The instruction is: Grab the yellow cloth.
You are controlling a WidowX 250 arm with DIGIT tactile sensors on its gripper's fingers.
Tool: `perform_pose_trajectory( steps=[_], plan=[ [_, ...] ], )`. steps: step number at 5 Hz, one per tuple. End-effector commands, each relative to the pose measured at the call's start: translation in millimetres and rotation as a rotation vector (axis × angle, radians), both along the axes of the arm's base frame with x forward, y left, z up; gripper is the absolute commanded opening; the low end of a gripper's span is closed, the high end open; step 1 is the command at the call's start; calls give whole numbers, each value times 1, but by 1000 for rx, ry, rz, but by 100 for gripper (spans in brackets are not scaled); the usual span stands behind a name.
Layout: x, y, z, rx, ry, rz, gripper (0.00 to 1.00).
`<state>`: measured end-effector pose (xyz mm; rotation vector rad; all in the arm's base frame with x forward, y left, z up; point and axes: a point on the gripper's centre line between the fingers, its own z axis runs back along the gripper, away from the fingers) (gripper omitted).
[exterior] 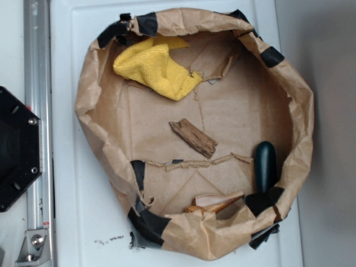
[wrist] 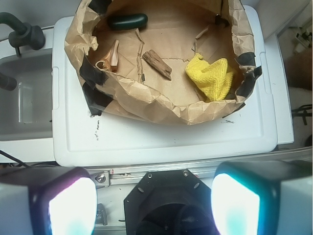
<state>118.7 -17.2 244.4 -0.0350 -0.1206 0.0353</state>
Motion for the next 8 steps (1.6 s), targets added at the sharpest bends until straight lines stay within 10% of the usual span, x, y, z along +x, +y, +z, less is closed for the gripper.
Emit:
perform_pose_trajectory(
  steps=[1,4,8],
  plan=[
    [0,0,0,0,0,0,100],
    [126,15,-82,69,135,-343,100],
    [115,79,-209,99,312,-576,100]
  ],
)
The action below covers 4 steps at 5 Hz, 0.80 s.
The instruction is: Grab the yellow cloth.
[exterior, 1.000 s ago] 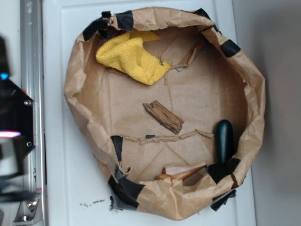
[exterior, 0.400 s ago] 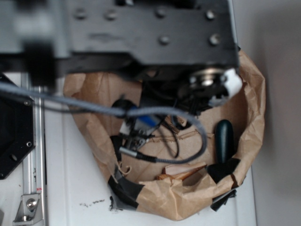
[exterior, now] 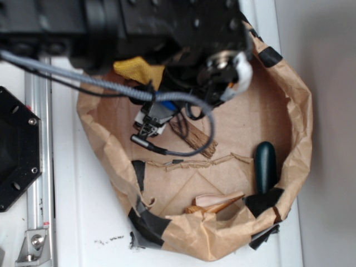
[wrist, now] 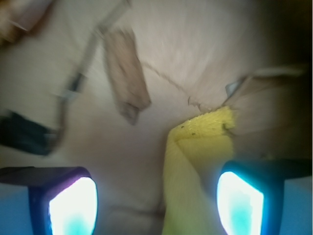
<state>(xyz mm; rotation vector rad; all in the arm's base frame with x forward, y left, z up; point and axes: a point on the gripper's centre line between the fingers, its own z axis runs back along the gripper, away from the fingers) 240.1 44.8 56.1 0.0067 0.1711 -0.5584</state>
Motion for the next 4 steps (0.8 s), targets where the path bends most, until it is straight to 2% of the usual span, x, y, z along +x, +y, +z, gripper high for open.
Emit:
perform_pose_trajectory(
  steps=[1,2,4],
  plan=[
    [-7,32,-34,87,11,61,100],
    [-8,40,-33,128,-43,116,0],
    [-9,39,-27,117,-69,116,0]
  ],
)
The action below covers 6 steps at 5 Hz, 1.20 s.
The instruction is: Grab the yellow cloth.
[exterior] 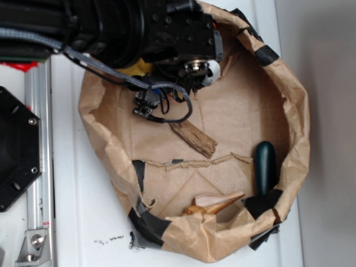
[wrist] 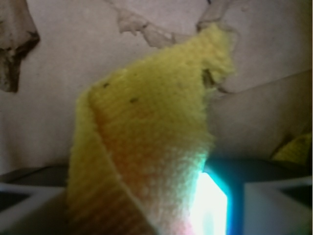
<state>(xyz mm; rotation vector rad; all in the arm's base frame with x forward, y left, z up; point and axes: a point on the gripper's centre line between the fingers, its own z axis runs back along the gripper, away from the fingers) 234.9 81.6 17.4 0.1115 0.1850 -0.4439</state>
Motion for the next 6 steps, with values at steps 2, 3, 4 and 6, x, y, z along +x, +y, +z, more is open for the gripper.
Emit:
perform_pose_trajectory(
  steps=[2,3,4,6],
  plan=[
    [15,-34,98,-40,-330,26,0],
    [27,-55,146,-74,-372,87,0],
    [34,-62,143,-90,-329,189,0],
    [34,-68,151,-205,-331,426,0]
  ],
)
